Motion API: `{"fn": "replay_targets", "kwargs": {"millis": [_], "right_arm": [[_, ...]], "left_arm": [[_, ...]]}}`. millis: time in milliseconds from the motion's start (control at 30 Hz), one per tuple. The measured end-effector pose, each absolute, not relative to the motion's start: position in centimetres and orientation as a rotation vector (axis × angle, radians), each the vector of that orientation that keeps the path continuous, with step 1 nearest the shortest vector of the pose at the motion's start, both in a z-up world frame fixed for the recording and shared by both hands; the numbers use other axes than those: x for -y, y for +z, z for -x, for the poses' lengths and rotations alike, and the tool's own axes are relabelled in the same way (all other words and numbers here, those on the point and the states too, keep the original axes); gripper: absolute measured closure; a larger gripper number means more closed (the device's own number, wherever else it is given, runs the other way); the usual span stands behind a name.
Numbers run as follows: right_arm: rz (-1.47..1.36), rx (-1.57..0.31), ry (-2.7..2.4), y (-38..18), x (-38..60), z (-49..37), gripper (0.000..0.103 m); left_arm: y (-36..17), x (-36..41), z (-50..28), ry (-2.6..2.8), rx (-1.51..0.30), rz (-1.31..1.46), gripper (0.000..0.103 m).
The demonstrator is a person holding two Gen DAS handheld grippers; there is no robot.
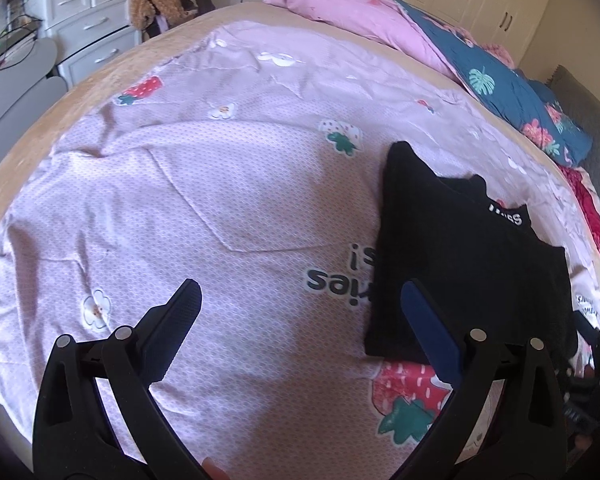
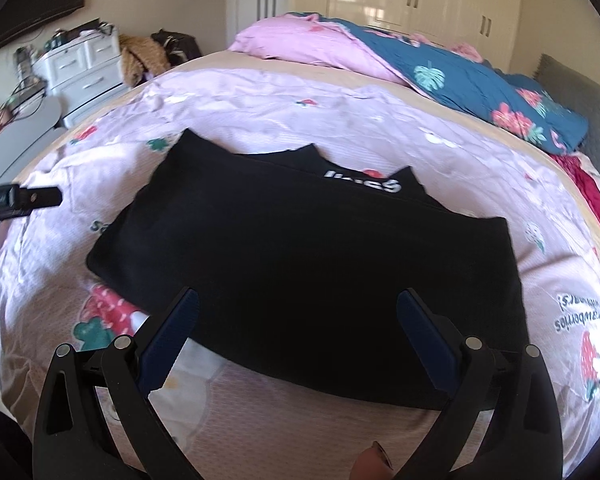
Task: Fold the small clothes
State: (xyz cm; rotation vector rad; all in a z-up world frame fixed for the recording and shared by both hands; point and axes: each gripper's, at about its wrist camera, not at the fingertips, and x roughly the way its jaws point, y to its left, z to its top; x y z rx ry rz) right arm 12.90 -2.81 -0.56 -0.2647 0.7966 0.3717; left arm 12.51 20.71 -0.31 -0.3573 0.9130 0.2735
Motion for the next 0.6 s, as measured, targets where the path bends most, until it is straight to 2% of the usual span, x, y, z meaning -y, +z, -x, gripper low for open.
{"fn": "replay_targets", "kwargs": {"millis": [600], "right_arm": [[0.451, -0.774, 0.485, -3.7, -4.6, -10.8, 0.004]], "left_arm": [[-1.8, -21.4, -14.9, 0.328, -0.925, 0.354, 0.009]]}}
